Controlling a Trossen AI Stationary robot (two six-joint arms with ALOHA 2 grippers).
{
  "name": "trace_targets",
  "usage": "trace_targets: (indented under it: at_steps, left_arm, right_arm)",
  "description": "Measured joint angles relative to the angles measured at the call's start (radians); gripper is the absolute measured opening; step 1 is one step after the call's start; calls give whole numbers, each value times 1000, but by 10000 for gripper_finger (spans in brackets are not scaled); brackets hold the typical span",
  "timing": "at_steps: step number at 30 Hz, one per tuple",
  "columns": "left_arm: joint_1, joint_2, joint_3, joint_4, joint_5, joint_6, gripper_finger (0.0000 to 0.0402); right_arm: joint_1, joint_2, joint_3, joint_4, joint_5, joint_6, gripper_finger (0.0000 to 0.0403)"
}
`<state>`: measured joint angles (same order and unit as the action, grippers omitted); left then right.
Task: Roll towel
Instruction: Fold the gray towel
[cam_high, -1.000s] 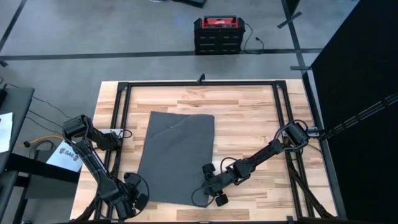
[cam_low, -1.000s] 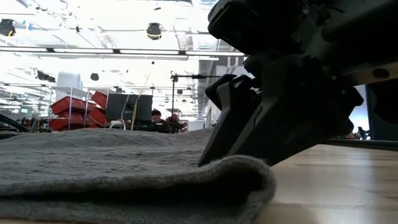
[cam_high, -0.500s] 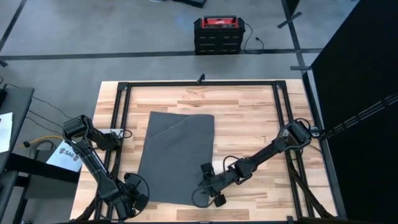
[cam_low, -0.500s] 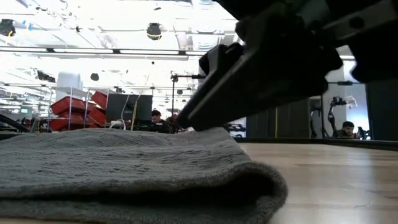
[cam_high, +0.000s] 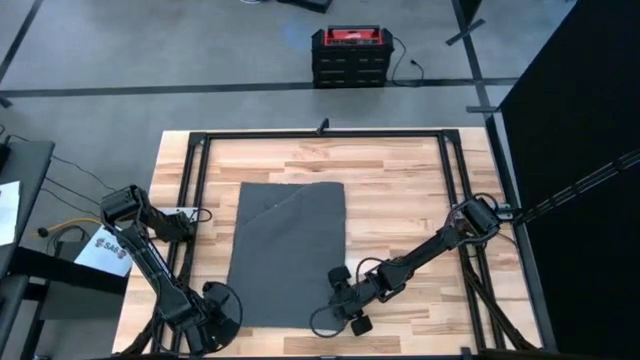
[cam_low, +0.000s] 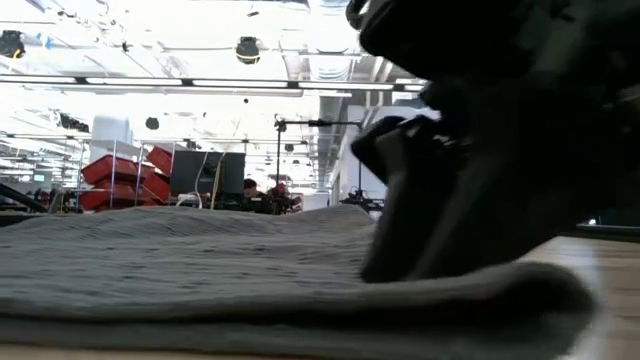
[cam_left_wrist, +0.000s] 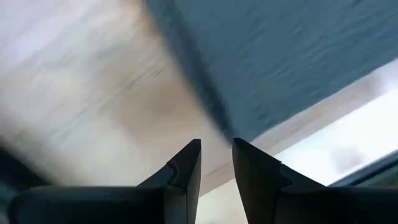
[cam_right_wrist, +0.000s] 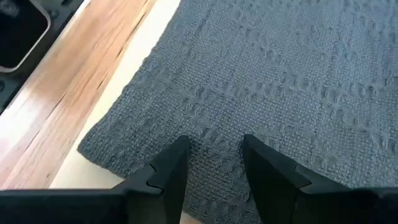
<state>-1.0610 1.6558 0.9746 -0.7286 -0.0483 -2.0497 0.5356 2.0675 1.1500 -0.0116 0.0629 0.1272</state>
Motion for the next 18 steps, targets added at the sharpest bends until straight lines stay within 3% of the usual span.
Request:
trace_targets:
  at_steps: [5, 14, 18]
  left_arm:
    - [30, 0, 34, -31, -100, 93, 78]
    - [131, -1, 43, -254, -309, 173, 78]
    - [254, -2, 43, -249, -370, 352, 78]
  right_arm:
    - [26, -53, -2, -162, -8, 46, 141]
    - [134, -223, -15, -626, -47, 235, 141]
    - [127, -301, -10, -613, 85, 213, 141]
